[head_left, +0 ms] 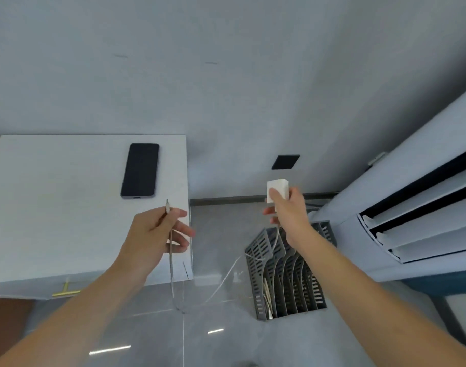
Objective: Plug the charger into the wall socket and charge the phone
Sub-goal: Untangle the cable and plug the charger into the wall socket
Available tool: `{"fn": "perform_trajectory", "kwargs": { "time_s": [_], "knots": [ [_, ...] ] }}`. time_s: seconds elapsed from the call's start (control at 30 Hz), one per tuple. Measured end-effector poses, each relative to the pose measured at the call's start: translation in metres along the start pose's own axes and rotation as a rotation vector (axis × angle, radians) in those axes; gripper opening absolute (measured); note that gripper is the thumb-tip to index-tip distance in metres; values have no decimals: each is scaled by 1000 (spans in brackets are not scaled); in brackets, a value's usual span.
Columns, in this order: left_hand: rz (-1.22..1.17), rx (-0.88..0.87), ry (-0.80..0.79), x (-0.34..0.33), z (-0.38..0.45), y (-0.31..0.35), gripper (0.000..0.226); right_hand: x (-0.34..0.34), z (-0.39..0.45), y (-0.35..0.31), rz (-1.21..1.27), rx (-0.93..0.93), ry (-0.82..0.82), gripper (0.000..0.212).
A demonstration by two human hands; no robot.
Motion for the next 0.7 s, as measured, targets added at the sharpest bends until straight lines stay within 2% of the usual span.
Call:
{"fn": "perform_trajectory", "kwargs": {
  "time_s": [0.17,0.33,0.5,0.57,0.7],
  "knots": [
    [293,-143,104,19,33,-17,42,19,79,15,-149,121,67,26],
    [480,-251,187,28,48,-19,46,33,138,36,-310,201,155,22],
    [521,-398,263,56,56,-21,43,49,178,53,-425,174,251,41],
    [525,-447,244,72,61,-29,32,53,191,55,-464,180,273,43],
    [647,-398,224,110,86,-66,44,56,210,59,-533,183,291,42]
  ]
}}
Point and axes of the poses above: each hand's wrist, its own z-axis towards the middle knuckle, its own x-axis out of the back of the hand, y = z × x, the point moved 7 cm from there along z, towards the middle knuckle, and after that the axes turned 11 degrees about -y, right-handed, at the moved point
